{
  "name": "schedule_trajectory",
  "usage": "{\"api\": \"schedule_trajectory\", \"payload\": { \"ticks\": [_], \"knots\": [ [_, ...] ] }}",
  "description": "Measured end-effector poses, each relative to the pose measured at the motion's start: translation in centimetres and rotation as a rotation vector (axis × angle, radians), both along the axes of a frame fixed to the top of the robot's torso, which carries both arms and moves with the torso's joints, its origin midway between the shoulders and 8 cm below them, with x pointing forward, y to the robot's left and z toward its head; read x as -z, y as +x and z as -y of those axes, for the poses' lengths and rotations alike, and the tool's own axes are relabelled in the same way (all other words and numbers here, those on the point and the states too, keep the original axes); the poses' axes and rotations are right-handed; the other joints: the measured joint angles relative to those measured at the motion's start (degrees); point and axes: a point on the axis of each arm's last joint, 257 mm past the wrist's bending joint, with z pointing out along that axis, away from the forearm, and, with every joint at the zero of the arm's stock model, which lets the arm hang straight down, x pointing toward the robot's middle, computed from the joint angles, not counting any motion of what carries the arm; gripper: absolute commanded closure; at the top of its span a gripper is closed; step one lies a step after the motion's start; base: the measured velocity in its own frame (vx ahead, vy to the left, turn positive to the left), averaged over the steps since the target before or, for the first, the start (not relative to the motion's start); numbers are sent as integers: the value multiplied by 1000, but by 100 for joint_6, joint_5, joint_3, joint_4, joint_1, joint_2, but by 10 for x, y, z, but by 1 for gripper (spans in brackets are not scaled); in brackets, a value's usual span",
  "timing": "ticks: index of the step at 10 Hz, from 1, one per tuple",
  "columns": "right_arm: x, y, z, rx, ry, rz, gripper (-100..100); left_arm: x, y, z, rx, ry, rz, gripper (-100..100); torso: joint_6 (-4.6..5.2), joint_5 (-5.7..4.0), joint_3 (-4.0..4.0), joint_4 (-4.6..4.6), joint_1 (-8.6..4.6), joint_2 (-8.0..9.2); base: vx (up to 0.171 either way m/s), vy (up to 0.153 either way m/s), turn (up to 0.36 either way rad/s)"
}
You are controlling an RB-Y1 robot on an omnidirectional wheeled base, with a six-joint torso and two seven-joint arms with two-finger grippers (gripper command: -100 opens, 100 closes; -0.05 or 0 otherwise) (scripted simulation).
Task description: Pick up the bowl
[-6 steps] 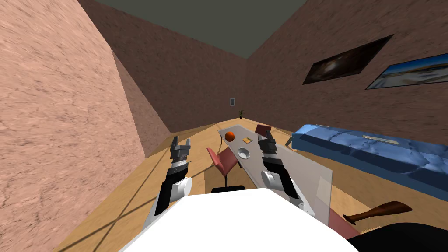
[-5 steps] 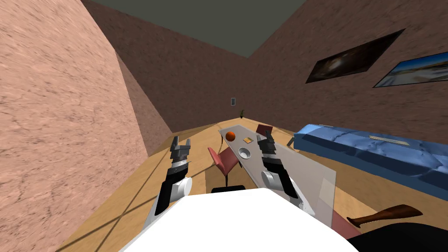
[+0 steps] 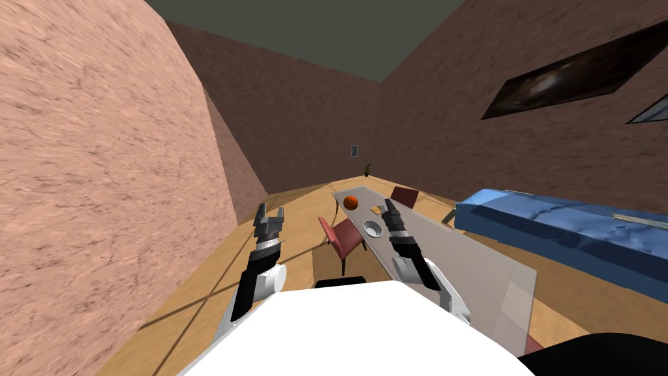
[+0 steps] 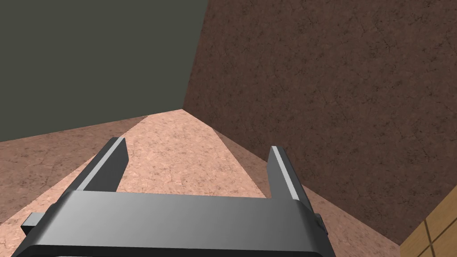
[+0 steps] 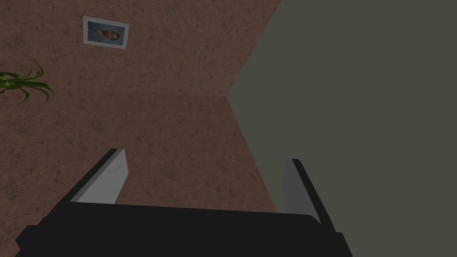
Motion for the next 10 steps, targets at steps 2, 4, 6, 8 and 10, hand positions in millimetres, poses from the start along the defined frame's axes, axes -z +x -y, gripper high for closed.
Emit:
{"api": "schedule_trajectory", "payload": {
  "ticks": [2,4,6,8,10],
  "knots": [
    [21,7,-2,0,-83,-50,-100,0,0,0,0,0,0,0,3,-1,-2,0,-7,-3,-7,44,114],
    [44,13,-2,1,-179,-110,-100,0,0,0,0,0,0,0,1,-1,-3,-1,-5,-5,-8,47,136],
    [68,17,1,2,-261,-160,-100,0,0,0,0,0,0,0,0,-2,-3,-1,-9,-5,-5,38,132],
    [98,22,4,1,-331,-218,-100,0,0,0,0,0,0,0,2,-3,-3,-1,-13,-5,-5,53,207],
    [124,23,10,-2,-425,-281,-100,0,0,0,0,0,0,0,5,0,-2,-1,-6,-5,0,53,112]
  ]
}}
